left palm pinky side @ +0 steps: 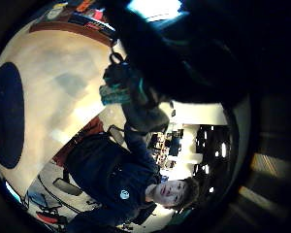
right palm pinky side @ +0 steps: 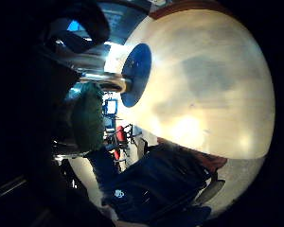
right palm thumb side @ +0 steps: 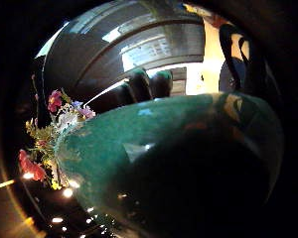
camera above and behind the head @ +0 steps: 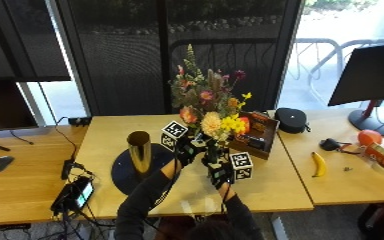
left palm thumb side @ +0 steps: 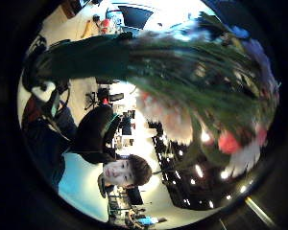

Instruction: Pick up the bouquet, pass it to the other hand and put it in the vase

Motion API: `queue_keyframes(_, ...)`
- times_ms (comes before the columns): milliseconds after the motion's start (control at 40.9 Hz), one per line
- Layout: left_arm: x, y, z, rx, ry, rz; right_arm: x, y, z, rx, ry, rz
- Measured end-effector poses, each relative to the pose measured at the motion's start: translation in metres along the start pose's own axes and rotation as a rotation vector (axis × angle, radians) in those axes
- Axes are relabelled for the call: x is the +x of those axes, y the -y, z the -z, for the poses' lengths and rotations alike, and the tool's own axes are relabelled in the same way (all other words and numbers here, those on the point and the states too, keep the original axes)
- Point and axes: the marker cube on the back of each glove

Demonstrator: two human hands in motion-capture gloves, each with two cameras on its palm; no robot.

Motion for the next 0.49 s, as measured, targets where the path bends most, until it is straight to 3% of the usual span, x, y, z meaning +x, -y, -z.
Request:
queue_keyframes(147,0.001,0.002,-0.005,0.043,-0.043,-0.005,0.001,0.0,-0.032,-0.064,-0.01,0.004)
queue_keyframes(489,0.003,-0.007,0.004,0.335,-0.086,-0.024,0.003,0.004,-0.063,-0.092,-0.015,0.004)
